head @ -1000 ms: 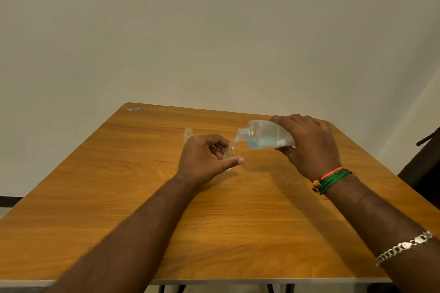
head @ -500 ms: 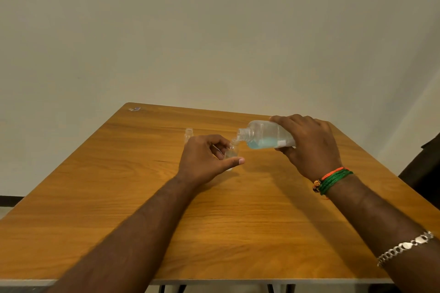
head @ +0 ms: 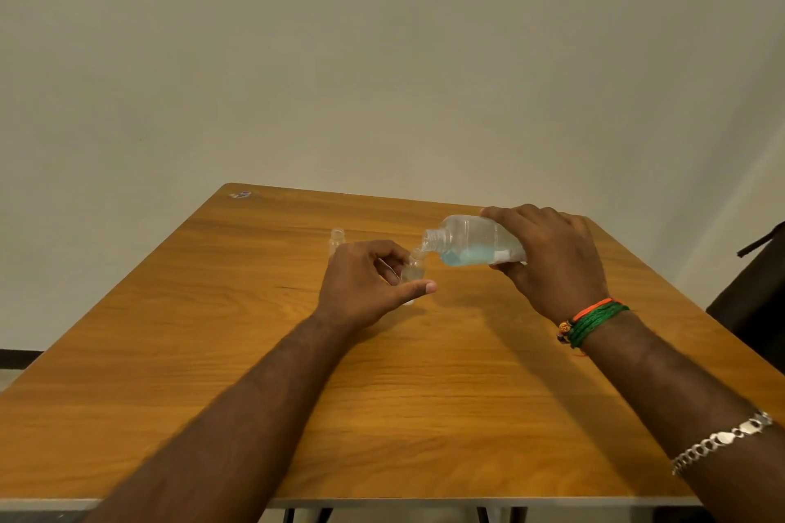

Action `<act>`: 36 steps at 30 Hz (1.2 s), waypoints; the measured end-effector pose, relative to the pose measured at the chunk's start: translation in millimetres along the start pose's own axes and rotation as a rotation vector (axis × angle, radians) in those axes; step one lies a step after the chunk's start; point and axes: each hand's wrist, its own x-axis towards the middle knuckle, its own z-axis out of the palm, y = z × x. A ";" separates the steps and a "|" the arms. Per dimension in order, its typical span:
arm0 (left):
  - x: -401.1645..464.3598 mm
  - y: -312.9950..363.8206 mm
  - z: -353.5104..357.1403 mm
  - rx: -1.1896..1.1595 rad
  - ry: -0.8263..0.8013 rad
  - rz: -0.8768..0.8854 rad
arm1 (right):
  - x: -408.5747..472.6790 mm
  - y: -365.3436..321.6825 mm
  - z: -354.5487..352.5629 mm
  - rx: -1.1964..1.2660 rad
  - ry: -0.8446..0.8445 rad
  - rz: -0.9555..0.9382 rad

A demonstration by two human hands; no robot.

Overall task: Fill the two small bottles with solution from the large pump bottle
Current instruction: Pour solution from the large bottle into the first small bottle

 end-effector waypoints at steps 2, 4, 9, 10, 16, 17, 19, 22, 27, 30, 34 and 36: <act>0.3 0.1 0.4 0.003 -0.002 -0.004 | -0.1 0.3 0.3 0.000 0.001 -0.003; 0.5 0.4 0.4 0.007 -0.002 -0.005 | 0.1 0.5 0.5 0.000 0.000 -0.003; 0.4 -0.3 0.1 0.016 -0.002 -0.007 | 0.5 1.4 0.3 -0.003 0.005 -0.005; 0.6 -0.1 0.0 0.016 0.000 -0.007 | 0.6 1.5 0.4 -0.005 0.008 -0.005; 1.0 0.0 -0.1 0.013 -0.003 -0.005 | 0.4 0.5 2.0 -0.009 0.019 -0.012; 1.2 -0.4 -0.1 0.014 -0.003 -0.005 | 0.4 0.6 2.0 -0.008 0.019 -0.012; 1.6 -0.7 -0.2 0.018 -0.004 0.001 | 0.4 0.8 1.6 -0.005 0.016 -0.012; 1.6 -1.6 0.0 0.017 -0.005 0.007 | -0.1 0.1 1.3 0.004 0.014 -0.007; 2.0 -2.2 -0.2 0.017 -0.015 0.005 | 0.1 -0.6 0.1 -0.002 0.010 -0.006; 2.1 -2.3 -0.3 0.004 -0.024 0.006 | 0.1 -0.4 0.1 -0.001 0.011 -0.006; 1.4 -3.2 -0.5 -0.003 -0.023 0.009 | 0.4 -0.5 0.8 -0.003 0.015 -0.008; 1.1 -2.7 -0.6 -0.009 -0.019 0.014 | 0.5 -0.7 1.0 -0.004 0.014 -0.006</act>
